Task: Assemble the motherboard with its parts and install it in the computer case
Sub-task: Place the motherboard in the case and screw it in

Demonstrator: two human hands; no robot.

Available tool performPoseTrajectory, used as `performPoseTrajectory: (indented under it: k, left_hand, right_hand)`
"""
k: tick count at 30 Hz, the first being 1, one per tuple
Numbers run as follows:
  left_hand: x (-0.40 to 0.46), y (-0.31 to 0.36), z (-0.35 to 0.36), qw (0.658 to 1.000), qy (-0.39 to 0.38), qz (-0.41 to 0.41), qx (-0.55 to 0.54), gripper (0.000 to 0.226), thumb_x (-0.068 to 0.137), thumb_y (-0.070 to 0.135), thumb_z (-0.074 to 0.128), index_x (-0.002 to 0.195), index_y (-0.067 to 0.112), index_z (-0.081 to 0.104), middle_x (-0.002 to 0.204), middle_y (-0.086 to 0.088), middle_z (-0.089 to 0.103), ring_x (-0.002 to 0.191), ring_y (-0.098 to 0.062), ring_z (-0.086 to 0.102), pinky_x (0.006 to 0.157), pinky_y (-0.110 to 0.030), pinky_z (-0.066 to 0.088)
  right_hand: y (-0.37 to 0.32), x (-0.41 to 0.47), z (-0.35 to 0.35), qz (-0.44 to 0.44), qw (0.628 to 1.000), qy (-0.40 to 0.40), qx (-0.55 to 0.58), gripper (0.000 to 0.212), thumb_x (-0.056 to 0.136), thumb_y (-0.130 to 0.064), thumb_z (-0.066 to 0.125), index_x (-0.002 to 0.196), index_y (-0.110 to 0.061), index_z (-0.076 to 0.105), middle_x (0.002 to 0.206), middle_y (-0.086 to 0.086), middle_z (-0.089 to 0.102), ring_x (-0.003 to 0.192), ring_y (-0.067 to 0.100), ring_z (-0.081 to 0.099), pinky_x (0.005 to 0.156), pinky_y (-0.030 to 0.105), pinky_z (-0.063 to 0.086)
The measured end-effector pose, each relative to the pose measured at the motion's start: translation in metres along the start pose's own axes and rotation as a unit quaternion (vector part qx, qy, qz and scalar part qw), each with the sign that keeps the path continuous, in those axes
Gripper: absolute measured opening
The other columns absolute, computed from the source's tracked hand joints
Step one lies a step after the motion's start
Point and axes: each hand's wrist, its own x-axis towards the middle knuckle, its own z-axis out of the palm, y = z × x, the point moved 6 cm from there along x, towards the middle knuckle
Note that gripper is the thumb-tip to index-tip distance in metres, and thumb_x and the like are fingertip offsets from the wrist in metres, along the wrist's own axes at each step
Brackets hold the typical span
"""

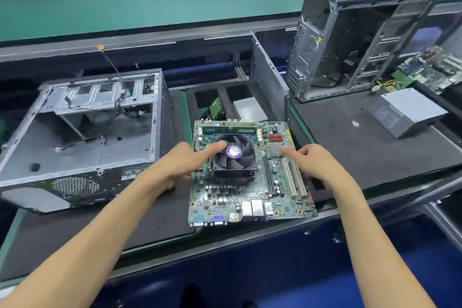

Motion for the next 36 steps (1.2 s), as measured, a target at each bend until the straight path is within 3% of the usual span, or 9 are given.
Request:
performPoseTrajectory:
  k: [4, 8, 10, 12, 16, 21, 26, 31, 36]
  left_hand:
    - [-0.016, -0.013, -0.038, 1.000, 0.029, -0.002, 0.006, 0.100, 0.046, 0.100, 0.056, 0.071, 0.003, 0.059, 0.049, -0.003, 0.043, 0.039, -0.013, 0.044, 0.075, -0.040, 0.062]
    - [-0.028, -0.037, -0.077, 0.998, 0.064, -0.022, -0.015, 0.136, 0.048, 0.100, 0.055, 0.121, -0.015, 0.046, 0.125, -0.031, 0.054, 0.075, -0.039, 0.060, 0.066, -0.028, 0.051]
    - [-0.030, -0.051, -0.099, 0.997, 0.080, -0.014, -0.020, 0.129, 0.053, 0.098, 0.055, 0.106, -0.020, 0.049, 0.092, -0.033, 0.066, 0.071, -0.040, 0.062, 0.066, -0.029, 0.049]
    - [-0.032, -0.066, -0.124, 0.995, 0.099, -0.017, -0.012, 0.116, 0.051, 0.100, 0.053, 0.073, -0.013, 0.048, 0.044, -0.003, 0.044, 0.039, -0.017, 0.044, 0.066, -0.030, 0.043]
    - [-0.024, -0.102, -0.172, 0.993, 0.105, -0.024, -0.040, 0.125, 0.045, 0.104, 0.050, 0.088, -0.012, 0.058, 0.081, -0.026, 0.060, 0.057, -0.018, 0.052, 0.077, -0.035, 0.048]
    - [-0.009, -0.150, -0.237, 0.993, 0.079, -0.064, -0.052, 0.150, 0.032, 0.109, 0.047, 0.139, 0.003, 0.048, 0.123, -0.013, 0.058, 0.102, -0.025, 0.059, 0.092, -0.047, 0.055]
    - [0.009, -0.183, -0.275, 0.996, 0.023, -0.072, -0.040, 0.125, 0.051, 0.100, 0.041, 0.141, 0.013, 0.043, 0.099, -0.003, 0.050, 0.083, -0.019, 0.056, 0.049, -0.022, 0.051]
    - [0.030, -0.209, -0.289, 0.994, -0.016, -0.083, -0.075, 0.081, 0.082, 0.083, 0.046, 0.120, 0.012, 0.052, 0.085, -0.008, 0.045, 0.066, -0.019, 0.045, 0.051, -0.027, 0.049]
    - [0.041, -0.221, -0.297, 0.989, -0.043, -0.089, -0.110, 0.078, 0.080, 0.080, 0.052, 0.121, 0.014, 0.055, 0.082, -0.008, 0.040, 0.057, -0.017, 0.039, 0.050, -0.028, 0.046]
  right_hand:
    - [-0.041, -0.010, 0.013, -0.029, 0.999, -0.024, -0.029, 0.073, 0.074, -0.081, 0.065, 0.057, -0.023, 0.023, 0.048, -0.007, 0.022, 0.047, 0.016, 0.028, 0.061, 0.030, 0.031]
    - [-0.084, -0.013, 0.036, -0.051, 0.997, -0.023, -0.047, 0.074, 0.065, -0.083, 0.069, 0.060, -0.023, 0.026, 0.049, -0.007, 0.024, 0.051, 0.018, 0.030, 0.063, 0.033, 0.030]
    - [-0.109, -0.014, 0.048, -0.062, 0.996, -0.027, -0.063, 0.073, 0.065, -0.083, 0.069, 0.061, -0.022, 0.029, 0.051, -0.006, 0.027, 0.051, 0.018, 0.032, 0.060, 0.033, 0.030]
    - [-0.137, -0.016, 0.060, -0.079, 0.994, -0.025, -0.074, 0.073, 0.067, -0.082, 0.068, 0.061, -0.022, 0.028, 0.051, -0.005, 0.027, 0.050, 0.018, 0.031, 0.056, 0.033, 0.026]
    - [-0.195, -0.017, 0.084, -0.100, 0.988, -0.011, -0.113, 0.071, 0.078, -0.079, 0.062, 0.059, -0.019, 0.029, 0.039, -0.008, 0.025, 0.037, 0.014, 0.031, 0.050, 0.030, 0.025]
    - [-0.261, -0.014, 0.125, -0.101, 0.986, -0.027, -0.133, 0.068, 0.084, -0.069, 0.067, 0.057, -0.018, 0.030, 0.036, -0.010, 0.026, 0.039, 0.015, 0.030, 0.054, 0.030, 0.027]
    - [-0.312, -0.014, 0.165, -0.097, 0.970, -0.057, -0.218, 0.060, 0.085, -0.068, 0.065, 0.066, -0.017, 0.041, 0.061, 0.000, 0.051, 0.053, 0.016, 0.050, 0.054, 0.028, 0.040]
    - [-0.345, -0.016, 0.183, -0.095, 0.958, -0.059, -0.263, 0.055, 0.089, -0.063, 0.063, 0.072, -0.013, 0.049, 0.064, 0.000, 0.058, 0.052, 0.015, 0.056, 0.047, 0.025, 0.039]
    - [-0.360, -0.012, 0.189, -0.103, 0.949, -0.055, -0.291, 0.055, 0.090, -0.062, 0.061, 0.069, -0.013, 0.049, 0.064, -0.001, 0.057, 0.055, 0.014, 0.055, 0.048, 0.025, 0.036]
